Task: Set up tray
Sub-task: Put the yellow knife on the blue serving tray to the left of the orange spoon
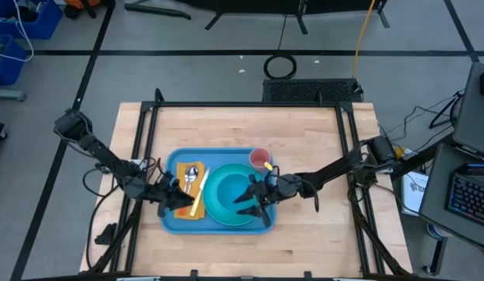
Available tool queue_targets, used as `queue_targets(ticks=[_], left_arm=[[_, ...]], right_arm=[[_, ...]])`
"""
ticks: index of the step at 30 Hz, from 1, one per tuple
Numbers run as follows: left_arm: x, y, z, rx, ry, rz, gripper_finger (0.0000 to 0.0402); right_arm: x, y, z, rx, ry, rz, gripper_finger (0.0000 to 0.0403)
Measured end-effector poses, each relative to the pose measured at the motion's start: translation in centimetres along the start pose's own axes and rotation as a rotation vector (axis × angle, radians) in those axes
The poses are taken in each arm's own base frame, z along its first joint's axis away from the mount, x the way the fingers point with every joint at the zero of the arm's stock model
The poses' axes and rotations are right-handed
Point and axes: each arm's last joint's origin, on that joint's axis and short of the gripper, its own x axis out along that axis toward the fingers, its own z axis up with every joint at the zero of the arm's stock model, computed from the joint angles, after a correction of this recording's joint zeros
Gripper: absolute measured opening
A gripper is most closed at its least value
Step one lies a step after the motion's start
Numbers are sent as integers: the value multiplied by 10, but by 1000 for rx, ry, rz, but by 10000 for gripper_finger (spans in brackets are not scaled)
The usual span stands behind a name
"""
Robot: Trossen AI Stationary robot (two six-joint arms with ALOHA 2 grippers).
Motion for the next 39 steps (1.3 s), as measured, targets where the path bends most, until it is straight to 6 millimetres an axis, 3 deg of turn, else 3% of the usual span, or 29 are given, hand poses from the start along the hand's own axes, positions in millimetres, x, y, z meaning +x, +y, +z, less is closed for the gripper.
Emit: queue_targets(ticks=[2, 6, 11, 15, 19, 22, 30, 33, 39], left_arm=[[0, 0, 1, -19, -12, -4, 129], [0, -1, 1, 56, 6, -20, 129], [0, -1, 1, 75, -10, -8, 129], [0, -1, 0, 71, 11, -24, 129], [-1, -3, -1, 73, 23, -34, 129], [-1, -3, -2, 74, 29, -39, 129], [-1, -3, -3, 114, 26, -32, 129], [-1, -3, -3, 116, 26, -30, 129], [-1, -3, -2, 127, 16, -27, 129]], right_arm=[[-3, 0, 4, 4, 19, -51, 171], [-12, 6, 23, -3, 13, 13, 145], [-42, 23, 54, -163, -76, 70, 22], [-91, 29, 47, -207, -104, -16, 4], [-144, 28, 28, -204, -190, -140, 1], [-169, 28, 17, -152, -262, -117, 0], [-211, 23, -15, -205, -372, -67, 0], [-219, 24, -8, -164, -480, -63, 0], [-221, 21, -6, -136, -503, -146, 0]])
